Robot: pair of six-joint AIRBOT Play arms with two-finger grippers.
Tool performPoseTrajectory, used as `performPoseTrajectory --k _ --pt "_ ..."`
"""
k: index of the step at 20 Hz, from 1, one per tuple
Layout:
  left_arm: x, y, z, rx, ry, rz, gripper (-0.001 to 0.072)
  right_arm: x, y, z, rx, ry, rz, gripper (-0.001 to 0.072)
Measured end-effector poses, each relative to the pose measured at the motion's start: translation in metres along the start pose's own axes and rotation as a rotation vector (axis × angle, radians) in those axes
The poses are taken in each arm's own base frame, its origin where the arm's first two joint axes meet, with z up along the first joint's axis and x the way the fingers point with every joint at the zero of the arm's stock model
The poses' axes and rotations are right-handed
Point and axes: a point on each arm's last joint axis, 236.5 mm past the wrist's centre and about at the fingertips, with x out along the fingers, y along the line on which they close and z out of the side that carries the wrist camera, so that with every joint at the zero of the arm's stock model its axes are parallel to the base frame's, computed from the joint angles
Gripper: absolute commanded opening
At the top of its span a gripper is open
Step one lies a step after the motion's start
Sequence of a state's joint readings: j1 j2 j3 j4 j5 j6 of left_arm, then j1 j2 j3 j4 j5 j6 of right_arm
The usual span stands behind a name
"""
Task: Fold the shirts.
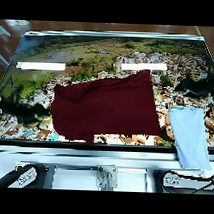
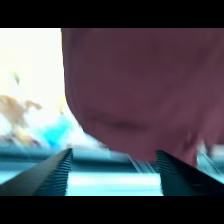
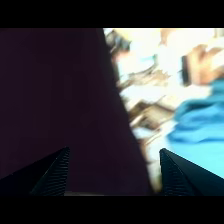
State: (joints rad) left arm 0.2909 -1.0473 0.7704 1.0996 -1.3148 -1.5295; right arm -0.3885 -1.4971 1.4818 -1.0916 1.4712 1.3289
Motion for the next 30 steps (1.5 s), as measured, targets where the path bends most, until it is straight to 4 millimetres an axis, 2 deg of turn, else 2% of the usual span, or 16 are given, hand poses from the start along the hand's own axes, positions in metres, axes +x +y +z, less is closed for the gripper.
performPoseTrajectory --k 2,5,9,10,12,13,14,15,16,17,18,19,23,30 --pt "0.024 0.012 -0.028 -0.091 0.021 -0.078 0.0708 0.008 0.009 -0.024 0.038 0.07 0.116 0.068" --pt "0.052 0.019 -0.046 -0.165 0.006 -0.157 0.0701 0.021 0.02 -0.05 0.071 0.146 0.224 0.068" --pt "0.074 0.025 -0.048 -0.198 -0.025 -0.177 0.0685 0.032 0.023 -0.063 0.083 0.168 0.276 0.068" --pt "0.079 0.026 -0.047 -0.203 -0.032 -0.175 0.0643 0.034 0.023 -0.063 0.082 0.165 0.28 0.068" --pt "0.084 0.026 -0.042 -0.221 -0.048 -0.182 0.0634 0.036 0.022 -0.063 0.082 0.159 0.285 0.068" --pt "0.087 0.024 -0.039 -0.233 -0.057 -0.195 0.0592 0.036 0.022 -0.063 0.082 0.159 0.285 0.068" --pt "0.089 0.023 -0.034 -0.238 -0.072 -0.202 0.0586 0.037 0.022 -0.063 0.081 0.159 0.289 0.068" --pt "0.092 0.022 -0.031 -0.245 -0.081 -0.21 0.0514 0.037 0.023 -0.064 0.08 0.159 0.29 0.068" --pt "0.095 0.021 -0.026 -0.247 -0.098 -0.213 0.0318 0.037 0.022 -0.064 0.081 0.158 0.29 0.0679" --pt "0.099 0.022 -0.023 -0.243 -0.109 -0.205 0.0162 0.038 0.022 -0.063 0.082 0.156 0.289 0.068" --pt "0.103 0.022 -0.023 -0.236 -0.111 -0.2 0.0077 0.038 0.022 -0.064 0.085 0.16 0.288 0.068" --pt "0.104 0.019 -0.021 -0.233 -0.114 -0.205 0.0037 0.038 0.021 -0.066 0.088 0.169 0.283 0.068" --pt "0.104 0.009 -0.019 -0.216 -0.107 -0.232 0.0037 0.044 0.003 -0.09 0.112 0.256 0.212 0.068" --pt "0.095 -0.011 -0.021 -0.163 -0.065 -0.289 0.0037 0.077 -0.031 -0.139 0.213 0.368 0.099 0.068"
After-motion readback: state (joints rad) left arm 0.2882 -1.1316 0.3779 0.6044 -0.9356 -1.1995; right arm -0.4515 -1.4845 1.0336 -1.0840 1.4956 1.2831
